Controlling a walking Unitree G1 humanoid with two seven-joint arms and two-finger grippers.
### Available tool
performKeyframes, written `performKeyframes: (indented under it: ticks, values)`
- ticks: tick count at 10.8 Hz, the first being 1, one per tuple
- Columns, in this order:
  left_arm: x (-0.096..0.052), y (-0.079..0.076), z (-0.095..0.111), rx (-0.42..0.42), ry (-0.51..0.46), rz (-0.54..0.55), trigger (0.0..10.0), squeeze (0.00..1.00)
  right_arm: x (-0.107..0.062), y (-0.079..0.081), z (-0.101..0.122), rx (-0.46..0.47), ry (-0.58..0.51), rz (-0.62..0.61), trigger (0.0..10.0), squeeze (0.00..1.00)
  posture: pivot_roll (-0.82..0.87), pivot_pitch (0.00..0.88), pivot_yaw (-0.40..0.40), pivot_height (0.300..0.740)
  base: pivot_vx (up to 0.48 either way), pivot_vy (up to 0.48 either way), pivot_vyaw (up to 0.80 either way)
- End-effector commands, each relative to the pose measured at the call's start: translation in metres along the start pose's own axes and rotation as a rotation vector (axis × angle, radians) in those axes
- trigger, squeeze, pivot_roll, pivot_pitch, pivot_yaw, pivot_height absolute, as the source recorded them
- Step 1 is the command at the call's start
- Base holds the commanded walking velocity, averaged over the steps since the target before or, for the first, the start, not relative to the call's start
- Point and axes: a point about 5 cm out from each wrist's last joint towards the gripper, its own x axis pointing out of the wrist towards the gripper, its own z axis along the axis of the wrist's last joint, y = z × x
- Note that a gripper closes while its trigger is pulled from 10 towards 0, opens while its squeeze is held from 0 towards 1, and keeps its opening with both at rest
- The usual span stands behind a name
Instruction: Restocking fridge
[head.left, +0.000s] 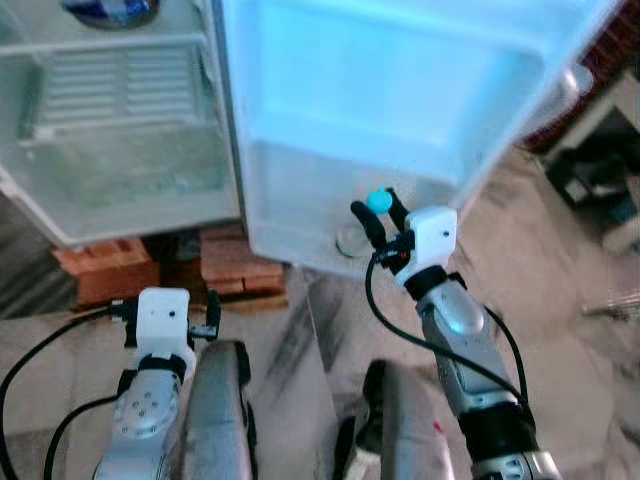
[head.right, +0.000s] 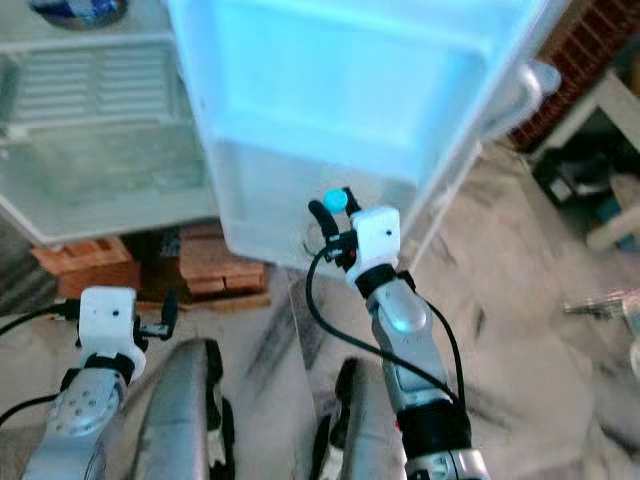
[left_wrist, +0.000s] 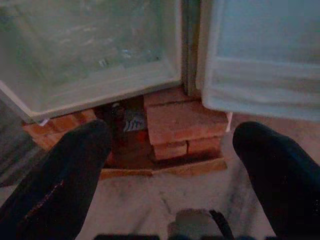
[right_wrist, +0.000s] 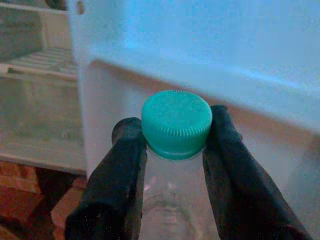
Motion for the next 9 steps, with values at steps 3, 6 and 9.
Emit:
performKeyframes:
  ticks: [3, 6, 9]
  values:
    - [-0.002, 0.000, 0.000, 0.006, 0.004, 0.000, 10.0, 0.00, 0.003, 0.005, 0.001, -0.043, -0.029, 0.035, 10.0, 0.00, 0.18, 0.207, -0.099, 0.533, 0.000, 0.000, 0.00]
    - [-0.006, 0.000, 0.002, 0.002, -0.008, 0.012, 10.0, 0.00, 0.020, 0.011, 0.009, -0.131, -0.077, 0.063, 10.0, 0.00, 0.20, 0.216, -0.095, 0.533, 0.000, 0.000, 0.00]
    - [-0.017, -0.004, 0.005, 0.038, -0.021, -0.016, 10.0, 0.00, 0.038, 0.016, 0.016, -0.230, -0.118, 0.090, 10.0, 0.00, 0.20, 0.252, -0.095, 0.533, 0.000, 0.000, 0.00]
